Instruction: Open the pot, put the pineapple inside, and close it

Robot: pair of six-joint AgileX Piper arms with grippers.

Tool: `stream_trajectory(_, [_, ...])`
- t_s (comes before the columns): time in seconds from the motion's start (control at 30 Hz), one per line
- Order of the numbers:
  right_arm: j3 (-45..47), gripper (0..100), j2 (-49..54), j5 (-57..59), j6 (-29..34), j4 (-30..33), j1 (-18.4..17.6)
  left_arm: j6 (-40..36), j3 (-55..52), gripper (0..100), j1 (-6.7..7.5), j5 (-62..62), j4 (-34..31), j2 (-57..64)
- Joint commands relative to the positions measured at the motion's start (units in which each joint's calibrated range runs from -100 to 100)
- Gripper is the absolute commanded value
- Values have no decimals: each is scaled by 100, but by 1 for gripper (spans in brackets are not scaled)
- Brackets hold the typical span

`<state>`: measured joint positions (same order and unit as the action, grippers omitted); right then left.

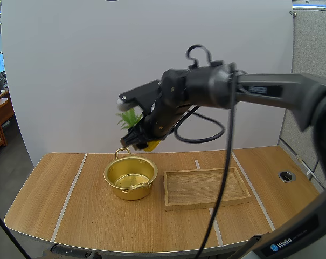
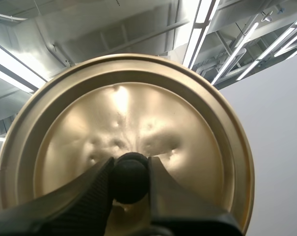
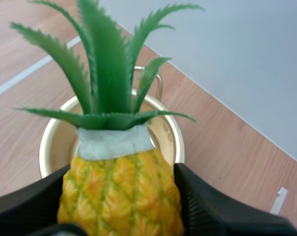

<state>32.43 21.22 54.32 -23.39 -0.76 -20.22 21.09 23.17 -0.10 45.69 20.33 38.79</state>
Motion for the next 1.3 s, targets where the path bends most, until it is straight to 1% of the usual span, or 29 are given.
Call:
stream_trajectory(0.0, [-25, 0, -764, -939, -38, 76, -29, -51, 37, 0, 6, -228, -5, 20])
stream_trajectory(0.13, [-25, 0, -1237, -1189, -38, 36, -29, -51, 37, 0, 6, -228, -5, 20])
stream_trajectory(0.23, [-25, 0, -1370, -1263, -38, 36, -29, -51, 37, 0, 6, -228, -5, 20])
stream_trajectory(0.3, [-25, 0, -1983, -1508, -38, 39, -29, -51, 37, 0, 6, -228, -5, 20])
stream_trajectory(0.53, [-399, 0, -2538, -1112, -38, 28, -88, -51, 37, 0, 6, -228, -5, 20])
stream_trajectory(1.27, [-416, 0, -2932, -1033, -38, -93, -101, -51, 37, 0, 6, -228, -5, 35])
